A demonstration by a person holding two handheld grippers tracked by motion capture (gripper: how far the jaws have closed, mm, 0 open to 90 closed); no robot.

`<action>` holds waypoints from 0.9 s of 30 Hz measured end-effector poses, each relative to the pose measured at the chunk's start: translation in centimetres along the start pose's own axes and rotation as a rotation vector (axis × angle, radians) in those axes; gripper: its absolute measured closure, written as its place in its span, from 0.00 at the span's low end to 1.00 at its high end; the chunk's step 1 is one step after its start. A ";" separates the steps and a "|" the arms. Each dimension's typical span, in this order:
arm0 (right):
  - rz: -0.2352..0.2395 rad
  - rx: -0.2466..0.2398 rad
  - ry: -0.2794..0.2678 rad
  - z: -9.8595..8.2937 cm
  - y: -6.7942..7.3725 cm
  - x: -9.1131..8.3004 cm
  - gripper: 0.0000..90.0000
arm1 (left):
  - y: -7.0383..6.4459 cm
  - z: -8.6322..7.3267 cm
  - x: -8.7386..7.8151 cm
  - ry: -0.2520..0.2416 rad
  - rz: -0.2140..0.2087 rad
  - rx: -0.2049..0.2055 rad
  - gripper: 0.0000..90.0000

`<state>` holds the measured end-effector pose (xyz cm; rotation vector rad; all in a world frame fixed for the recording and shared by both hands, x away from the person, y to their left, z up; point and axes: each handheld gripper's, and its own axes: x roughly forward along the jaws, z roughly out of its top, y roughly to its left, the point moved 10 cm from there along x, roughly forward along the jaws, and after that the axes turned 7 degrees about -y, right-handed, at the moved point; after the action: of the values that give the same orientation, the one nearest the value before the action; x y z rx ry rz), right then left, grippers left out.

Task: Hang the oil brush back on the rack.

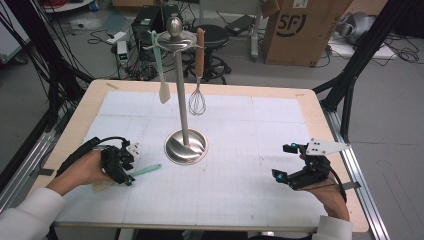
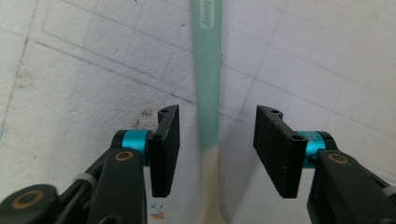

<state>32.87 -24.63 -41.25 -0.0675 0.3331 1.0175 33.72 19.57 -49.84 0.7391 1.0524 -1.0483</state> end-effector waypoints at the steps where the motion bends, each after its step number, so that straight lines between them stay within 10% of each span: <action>1: 0.000 0.000 0.000 0.0 0.0 0.0 0.00 | 0.0 0.0 0.1 0.000 -0.002 -0.004 0.60; 27: 0.008 0.001 0.015 -0.2 0.1 0.7 0.00 | -0.4 -0.3 0.4 0.059 -0.003 0.018 0.89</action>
<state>33.09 -24.10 -41.62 -0.0729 0.3476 1.0247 33.27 19.51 -50.30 0.7872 1.0964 -1.0449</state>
